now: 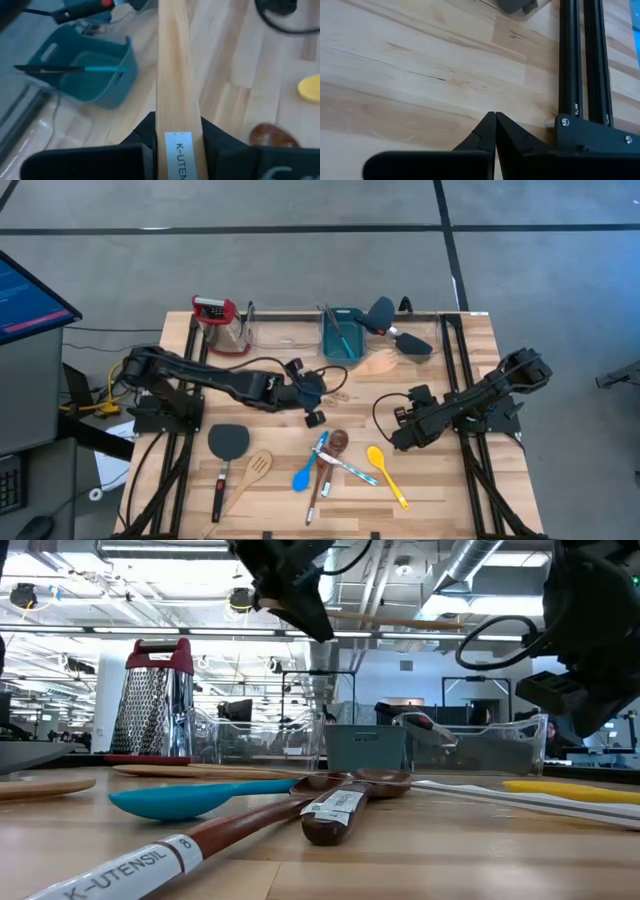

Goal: Pick & Place Kitchen Items
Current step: Put the brown spork into the left transparent bin

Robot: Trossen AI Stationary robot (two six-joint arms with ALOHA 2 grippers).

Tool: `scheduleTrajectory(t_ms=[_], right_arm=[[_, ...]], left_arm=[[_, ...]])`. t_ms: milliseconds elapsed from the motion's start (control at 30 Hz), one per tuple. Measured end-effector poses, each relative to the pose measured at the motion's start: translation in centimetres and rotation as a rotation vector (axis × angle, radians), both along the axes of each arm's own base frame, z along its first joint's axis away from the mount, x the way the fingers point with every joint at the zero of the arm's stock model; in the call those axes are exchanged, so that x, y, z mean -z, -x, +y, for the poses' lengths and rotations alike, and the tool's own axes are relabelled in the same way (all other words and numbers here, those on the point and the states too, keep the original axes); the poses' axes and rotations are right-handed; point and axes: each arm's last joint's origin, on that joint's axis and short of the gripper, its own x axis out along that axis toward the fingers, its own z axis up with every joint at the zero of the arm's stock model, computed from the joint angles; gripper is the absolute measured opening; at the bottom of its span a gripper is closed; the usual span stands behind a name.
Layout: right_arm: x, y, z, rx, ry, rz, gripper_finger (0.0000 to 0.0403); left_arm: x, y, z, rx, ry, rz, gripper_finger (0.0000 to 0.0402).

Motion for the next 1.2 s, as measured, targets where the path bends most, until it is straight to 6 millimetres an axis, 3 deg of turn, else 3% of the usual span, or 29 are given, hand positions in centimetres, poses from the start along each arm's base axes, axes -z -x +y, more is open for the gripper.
scheduleTrajectory(t_ms=[367, 733, 1000, 1200], right_arm=[[0.0, -0.1, 0.0, 0.000, -0.005, -0.005, 0.0002], [0.1, -0.3, 0.2, -0.007, -0.019, -0.029, 0.0002], [0.2, -0.4, 0.2, -0.009, -0.024, -0.042, 0.0002], [0.6, -0.3, 0.6, -0.029, -0.034, -0.062, 0.0002]], left_arm=[[-0.2, 1.2, 2.9, -0.137, -0.093, 0.091, 0.0053], [0.6, 2.9, 7.1, -0.284, -0.165, 0.295, 0.0054], [-0.1, 4.5, 9.9, -0.330, -0.183, 0.386, 0.0054], [-0.6, 7.7, 10.4, -0.359, -0.186, 0.343, 0.0054]])
